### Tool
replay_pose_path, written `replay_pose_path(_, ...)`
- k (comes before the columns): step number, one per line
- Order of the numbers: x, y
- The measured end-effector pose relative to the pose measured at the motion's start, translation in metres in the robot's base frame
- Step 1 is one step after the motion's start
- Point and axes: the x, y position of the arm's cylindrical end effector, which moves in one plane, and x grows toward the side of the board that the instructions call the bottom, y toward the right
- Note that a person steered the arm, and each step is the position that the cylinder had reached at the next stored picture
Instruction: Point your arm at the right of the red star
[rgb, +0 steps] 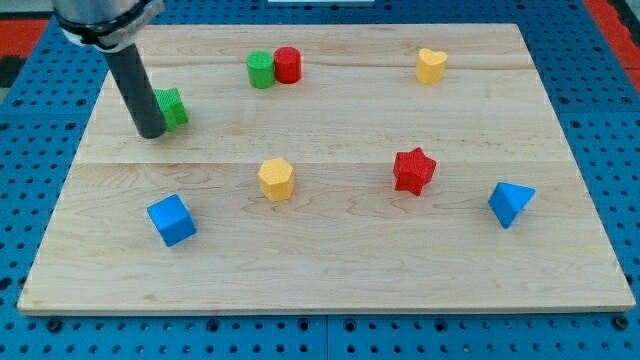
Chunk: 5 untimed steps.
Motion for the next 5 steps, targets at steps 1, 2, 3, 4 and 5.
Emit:
replay_pose_path(1,-0.010,0.008)
replay_pose_path(2,-0.064,0.090)
replay_pose_path(3,-0.054,0.101)
replay_pose_path(4,-0.016,0.181)
replay_pose_path(5,-0.016,0.278)
